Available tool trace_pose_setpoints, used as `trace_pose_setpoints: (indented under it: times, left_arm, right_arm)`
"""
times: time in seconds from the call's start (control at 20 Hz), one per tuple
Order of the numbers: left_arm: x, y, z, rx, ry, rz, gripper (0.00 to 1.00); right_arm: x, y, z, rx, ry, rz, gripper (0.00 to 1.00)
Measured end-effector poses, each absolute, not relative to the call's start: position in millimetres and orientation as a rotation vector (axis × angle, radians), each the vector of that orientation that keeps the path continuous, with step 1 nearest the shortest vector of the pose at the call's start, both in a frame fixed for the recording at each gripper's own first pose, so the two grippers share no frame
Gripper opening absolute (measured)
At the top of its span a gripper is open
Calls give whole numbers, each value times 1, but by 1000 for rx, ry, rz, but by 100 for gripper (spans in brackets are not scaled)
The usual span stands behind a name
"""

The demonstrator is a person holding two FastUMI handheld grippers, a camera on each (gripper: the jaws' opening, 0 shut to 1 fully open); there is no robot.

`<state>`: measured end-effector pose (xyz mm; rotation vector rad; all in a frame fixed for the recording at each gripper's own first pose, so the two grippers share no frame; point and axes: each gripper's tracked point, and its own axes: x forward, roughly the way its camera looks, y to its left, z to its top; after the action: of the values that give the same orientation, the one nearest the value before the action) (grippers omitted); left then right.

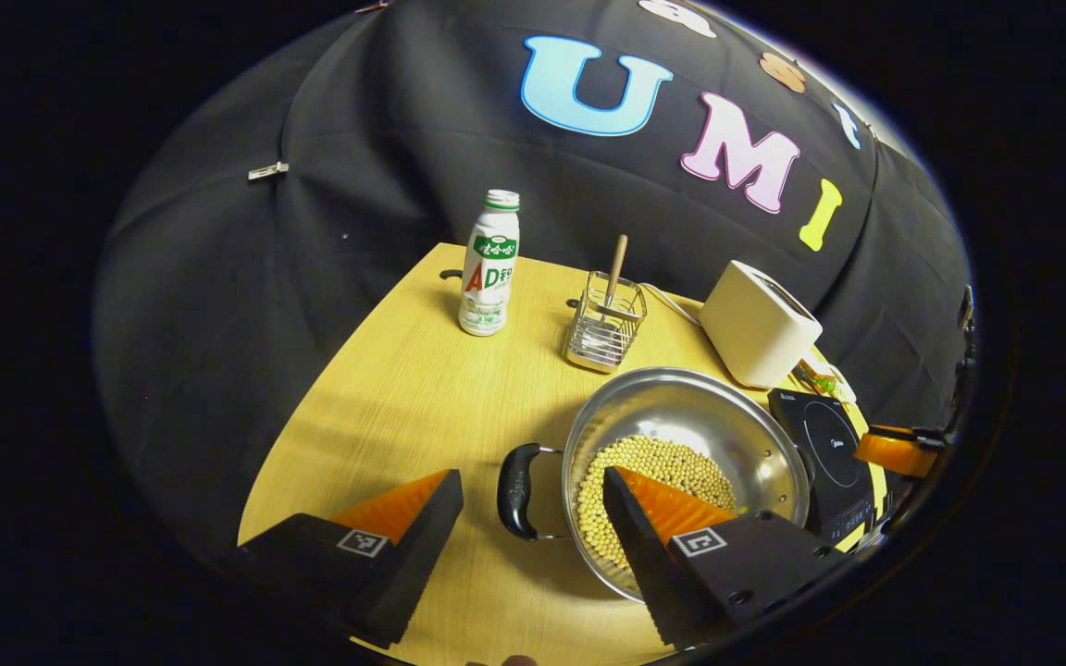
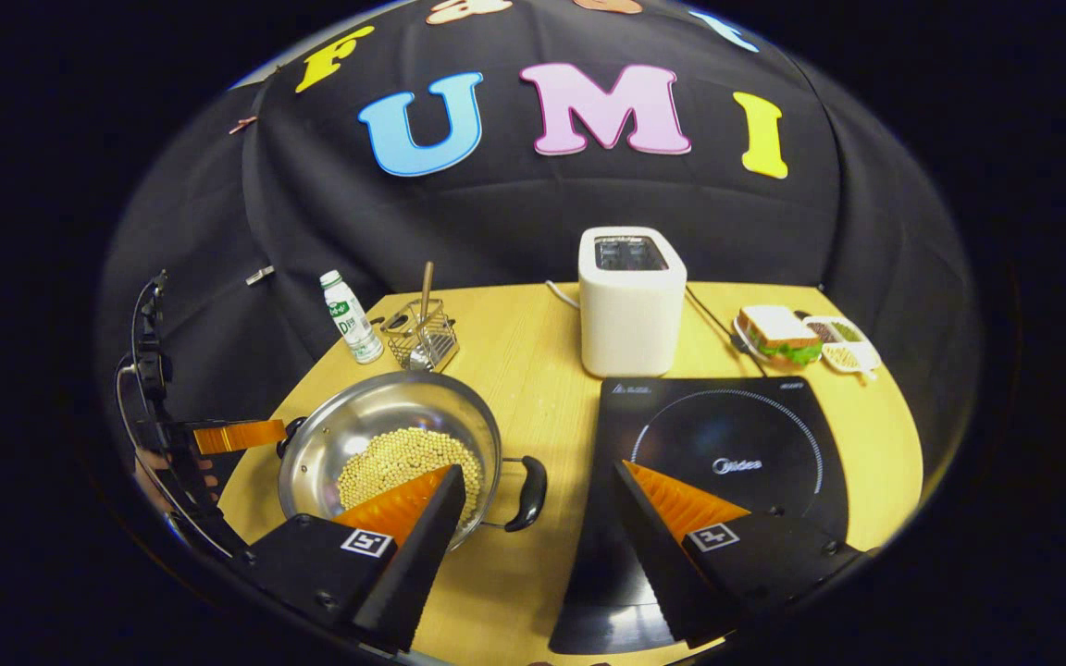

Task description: First push the handle of the pot to place it horizontally, then grasp the pot with both hands and set it on the induction cooktop.

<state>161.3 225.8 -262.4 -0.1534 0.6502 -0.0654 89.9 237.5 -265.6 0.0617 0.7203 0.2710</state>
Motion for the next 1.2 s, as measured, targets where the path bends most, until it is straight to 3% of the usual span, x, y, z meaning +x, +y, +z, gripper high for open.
trace_pose_setpoints:
  times: [0.6,0.7,0.8,0.9,1.0,1.2]
  left_arm:
    - [188,203,-315,-185,771,-193,95]
    - [190,199,-324,-210,794,-207,93]
    - [190,201,-331,-221,816,-199,85]
    - [191,205,-337,-212,827,-190,79]
    - [189,205,-339,-210,853,-196,65]
    - [185,207,-339,-210,884,-175,63]
  right_arm:
    - [101,268,-355,82,941,263,99]
    - [102,271,-362,92,960,274,92]
    - [103,271,-369,92,975,273,88]
    - [106,266,-374,96,987,259,76]
    - [106,267,-379,124,1014,245,70]
    - [103,267,-382,206,1112,205,63]
